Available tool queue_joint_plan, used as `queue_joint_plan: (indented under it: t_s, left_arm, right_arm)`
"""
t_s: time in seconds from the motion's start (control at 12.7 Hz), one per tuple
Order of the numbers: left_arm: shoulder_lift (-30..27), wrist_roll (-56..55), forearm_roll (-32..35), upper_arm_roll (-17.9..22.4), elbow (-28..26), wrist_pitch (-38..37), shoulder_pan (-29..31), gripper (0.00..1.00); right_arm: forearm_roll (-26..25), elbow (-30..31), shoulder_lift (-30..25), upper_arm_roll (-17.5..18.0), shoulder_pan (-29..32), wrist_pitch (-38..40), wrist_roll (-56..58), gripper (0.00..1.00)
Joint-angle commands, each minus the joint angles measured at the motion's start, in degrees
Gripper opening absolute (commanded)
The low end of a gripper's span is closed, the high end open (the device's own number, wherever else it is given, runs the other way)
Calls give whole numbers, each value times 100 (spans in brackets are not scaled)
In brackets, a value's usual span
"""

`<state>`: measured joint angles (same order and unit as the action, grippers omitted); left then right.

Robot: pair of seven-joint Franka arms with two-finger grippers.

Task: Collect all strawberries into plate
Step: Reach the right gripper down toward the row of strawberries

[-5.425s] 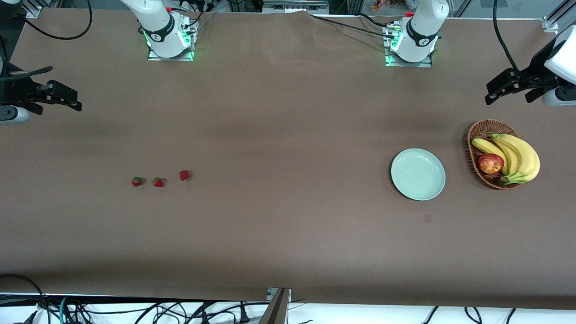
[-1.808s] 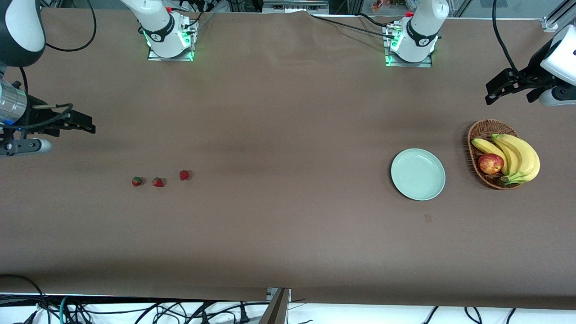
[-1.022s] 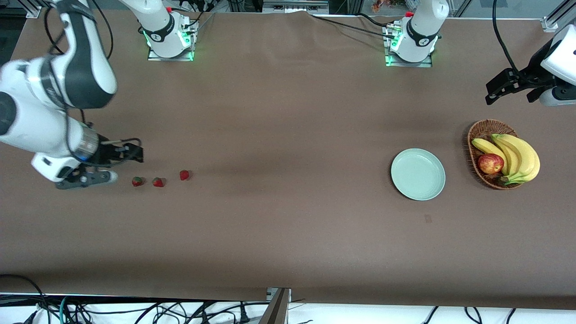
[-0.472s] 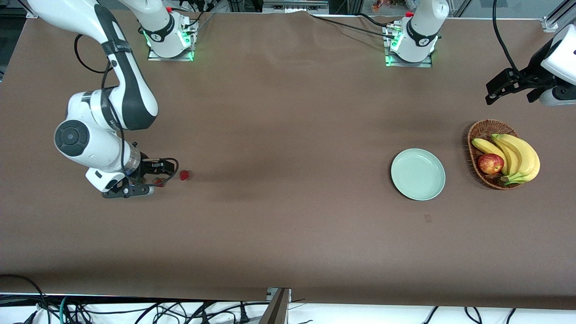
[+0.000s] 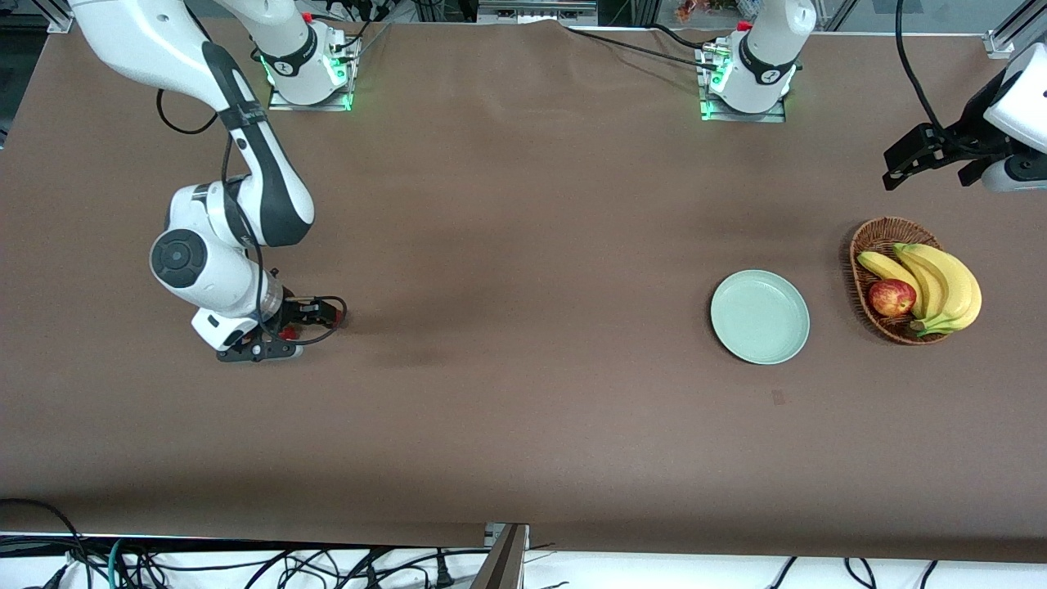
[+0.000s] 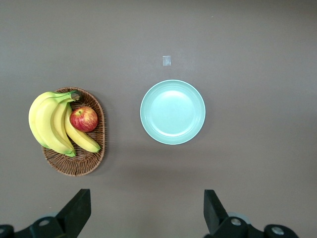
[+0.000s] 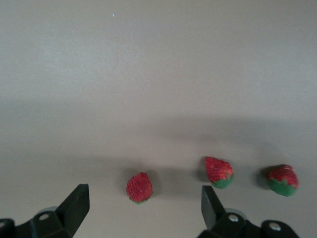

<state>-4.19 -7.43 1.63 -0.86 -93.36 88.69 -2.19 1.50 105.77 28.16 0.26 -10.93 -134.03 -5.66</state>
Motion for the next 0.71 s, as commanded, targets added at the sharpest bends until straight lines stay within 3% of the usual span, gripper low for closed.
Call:
queue_joint_plan:
  t_s: [0.0,0.63]
  left_arm:
    - [68,13,119,-2,187,-141,-27,100]
    - [76,13,127,-2,196,-141,-36,100]
  right_arm:
    - [61,251,75,-8,-128,-342,-154,100]
    - [61,735,287,-8,-146,-914,-154,100]
